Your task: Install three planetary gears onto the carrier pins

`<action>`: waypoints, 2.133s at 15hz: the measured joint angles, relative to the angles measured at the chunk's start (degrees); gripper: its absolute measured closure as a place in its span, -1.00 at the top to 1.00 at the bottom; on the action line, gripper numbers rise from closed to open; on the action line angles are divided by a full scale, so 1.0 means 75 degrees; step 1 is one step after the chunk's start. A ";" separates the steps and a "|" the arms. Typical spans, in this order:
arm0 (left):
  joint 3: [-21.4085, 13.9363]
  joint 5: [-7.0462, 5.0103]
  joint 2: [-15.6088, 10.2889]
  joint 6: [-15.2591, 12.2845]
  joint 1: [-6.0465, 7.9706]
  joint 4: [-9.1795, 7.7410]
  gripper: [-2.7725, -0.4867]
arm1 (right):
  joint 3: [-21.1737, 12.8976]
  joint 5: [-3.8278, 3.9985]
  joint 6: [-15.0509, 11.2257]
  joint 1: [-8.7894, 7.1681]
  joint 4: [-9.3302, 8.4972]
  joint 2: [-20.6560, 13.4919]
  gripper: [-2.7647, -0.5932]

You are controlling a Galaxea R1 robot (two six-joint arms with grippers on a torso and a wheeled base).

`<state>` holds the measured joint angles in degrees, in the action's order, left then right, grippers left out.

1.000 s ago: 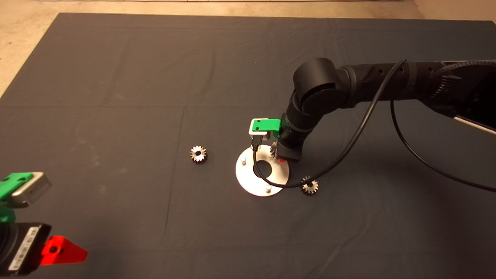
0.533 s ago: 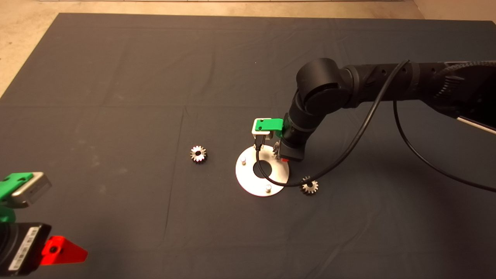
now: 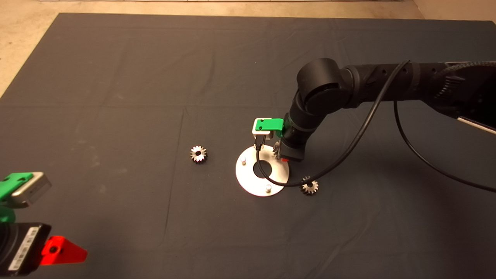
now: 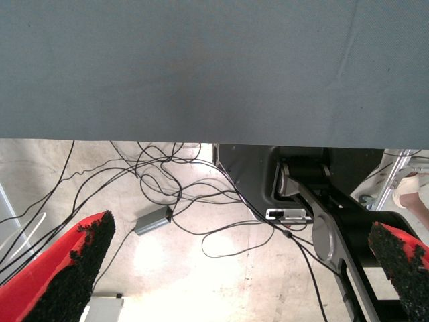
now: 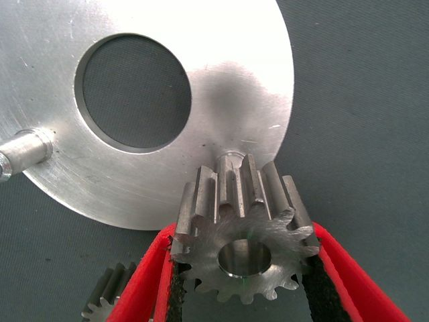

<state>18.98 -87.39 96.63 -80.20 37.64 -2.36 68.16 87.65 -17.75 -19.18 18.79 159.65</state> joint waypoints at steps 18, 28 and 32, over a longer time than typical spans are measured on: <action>0.0000 0.0000 0.0000 0.0001 -0.0026 -0.0003 0.98 | 0.0003 0.0002 0.0020 0.0106 0.0012 -0.0018 -0.58; 0.0000 0.0000 -0.0047 0.0003 -0.0128 -0.0007 0.98 | 0.0008 -0.0003 -0.0015 0.0096 0.0054 -0.0008 -0.58; 0.0000 0.0000 -0.0047 0.0003 -0.0148 -0.0003 0.98 | 0.0020 -0.0003 -0.0021 0.0094 0.0089 0.0007 -0.58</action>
<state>18.98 -87.39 96.28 -80.18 36.53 -2.39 68.30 87.63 -17.91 -18.47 19.46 159.70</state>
